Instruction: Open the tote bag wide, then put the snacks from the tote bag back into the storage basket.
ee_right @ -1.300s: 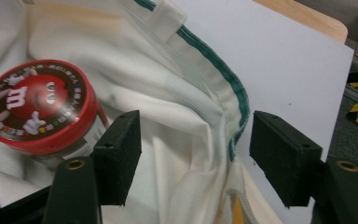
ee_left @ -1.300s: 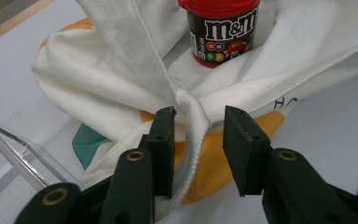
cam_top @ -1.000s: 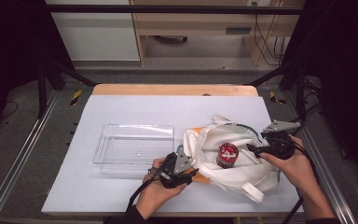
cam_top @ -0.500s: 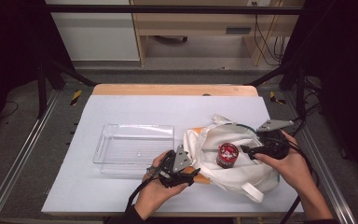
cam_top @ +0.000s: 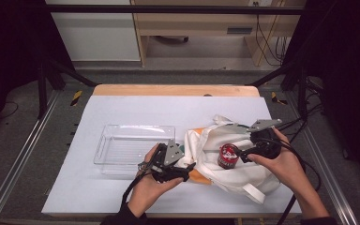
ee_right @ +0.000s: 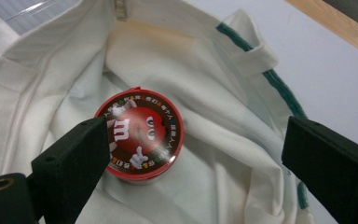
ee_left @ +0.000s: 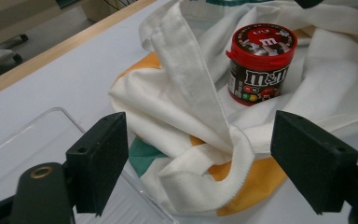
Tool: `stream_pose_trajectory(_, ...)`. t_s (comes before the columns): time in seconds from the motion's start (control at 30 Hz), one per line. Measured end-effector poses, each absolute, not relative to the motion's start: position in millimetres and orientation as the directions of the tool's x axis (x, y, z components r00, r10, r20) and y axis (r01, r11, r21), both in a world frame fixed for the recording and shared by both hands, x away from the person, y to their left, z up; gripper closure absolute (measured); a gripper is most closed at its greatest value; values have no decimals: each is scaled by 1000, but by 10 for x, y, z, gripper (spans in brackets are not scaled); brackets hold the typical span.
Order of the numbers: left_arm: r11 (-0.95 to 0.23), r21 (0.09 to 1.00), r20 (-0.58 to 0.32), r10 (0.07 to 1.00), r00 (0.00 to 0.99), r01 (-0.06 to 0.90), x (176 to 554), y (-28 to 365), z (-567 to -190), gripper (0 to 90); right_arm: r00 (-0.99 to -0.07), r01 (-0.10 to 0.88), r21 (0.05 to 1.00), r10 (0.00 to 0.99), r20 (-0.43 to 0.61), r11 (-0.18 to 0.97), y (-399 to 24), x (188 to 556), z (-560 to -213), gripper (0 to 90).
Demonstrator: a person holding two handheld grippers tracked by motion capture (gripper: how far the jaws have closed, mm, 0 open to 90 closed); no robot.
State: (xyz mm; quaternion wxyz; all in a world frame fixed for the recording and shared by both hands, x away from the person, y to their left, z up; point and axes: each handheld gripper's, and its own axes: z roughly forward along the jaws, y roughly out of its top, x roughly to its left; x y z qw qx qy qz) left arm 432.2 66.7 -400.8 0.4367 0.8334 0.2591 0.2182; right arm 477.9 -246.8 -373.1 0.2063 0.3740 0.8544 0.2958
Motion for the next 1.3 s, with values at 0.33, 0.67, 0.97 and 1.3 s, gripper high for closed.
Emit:
stream_pose_trajectory(0.33,-462,847,125,655,745,264,4391,860,-3896,143,-674,516,621,727,-131,590,-2327,4837,-3719,88)
stream_pose_trajectory(0.67,-451,847,123,679,723,280,4458,1049,-3821,116,-724,504,589,680,-111,632,-2212,4877,-3699,101)
stream_pose_trajectory(0.97,-442,852,132,698,704,280,4490,1189,-3754,114,-757,498,547,645,-104,673,-2123,4936,-3697,110)
stream_pose_trajectory(1.3,-426,860,125,710,693,282,4496,1266,-3730,114,-780,484,512,615,-114,710,-2054,4976,-3709,126)
